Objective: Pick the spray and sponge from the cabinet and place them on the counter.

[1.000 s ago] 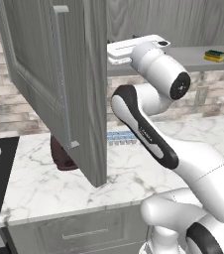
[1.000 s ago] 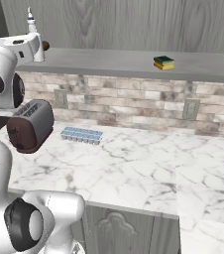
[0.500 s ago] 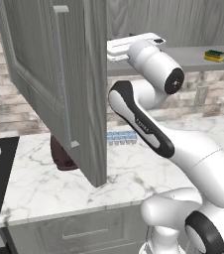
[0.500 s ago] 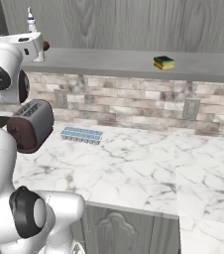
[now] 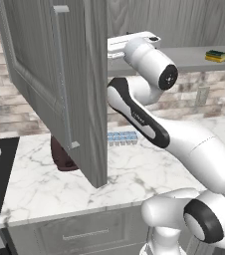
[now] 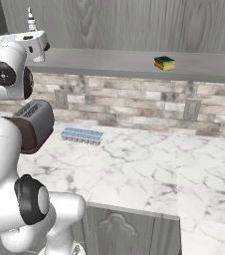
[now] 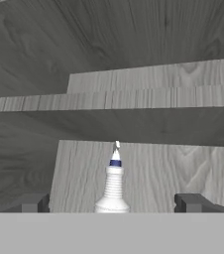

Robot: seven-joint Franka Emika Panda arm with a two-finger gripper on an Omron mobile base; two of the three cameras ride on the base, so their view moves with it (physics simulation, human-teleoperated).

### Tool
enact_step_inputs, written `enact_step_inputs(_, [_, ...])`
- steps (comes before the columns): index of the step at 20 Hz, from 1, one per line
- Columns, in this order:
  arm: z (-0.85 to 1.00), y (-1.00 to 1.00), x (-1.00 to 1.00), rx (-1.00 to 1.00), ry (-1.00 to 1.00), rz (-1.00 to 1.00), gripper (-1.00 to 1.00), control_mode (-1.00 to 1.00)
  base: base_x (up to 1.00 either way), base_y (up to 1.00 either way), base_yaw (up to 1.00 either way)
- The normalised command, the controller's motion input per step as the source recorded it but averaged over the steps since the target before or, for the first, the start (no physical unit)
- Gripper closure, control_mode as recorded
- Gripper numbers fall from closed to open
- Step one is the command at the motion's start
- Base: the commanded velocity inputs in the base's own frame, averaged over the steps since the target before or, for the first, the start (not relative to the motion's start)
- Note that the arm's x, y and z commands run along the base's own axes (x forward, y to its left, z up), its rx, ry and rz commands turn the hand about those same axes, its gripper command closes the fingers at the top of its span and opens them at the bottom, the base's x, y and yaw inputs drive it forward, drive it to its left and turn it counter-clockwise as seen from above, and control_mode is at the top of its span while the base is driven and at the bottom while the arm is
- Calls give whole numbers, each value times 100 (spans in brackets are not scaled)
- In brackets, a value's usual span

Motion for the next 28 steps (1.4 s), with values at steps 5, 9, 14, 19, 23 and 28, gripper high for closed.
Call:
enact_step_inputs(5, [0,11,16,0,0,0,-100,-100,0,0,0])
enact_step_inputs(9, [1,16,19,0,0,0,-100,-100,0,0,0])
enact_step_inputs(14, [2,14,21,0,0,0,-100,-100,0,0,0])
enact_step_inputs(19, [0,14,23,0,0,0,-100,-100,0,0,0])
enact_step_inputs(23, [1,12,20,0,0,0,-100,-100,0,0,0])
enact_step_inputs(28, [5,2,14,0,0,-2,-100,-100,0,0,0])
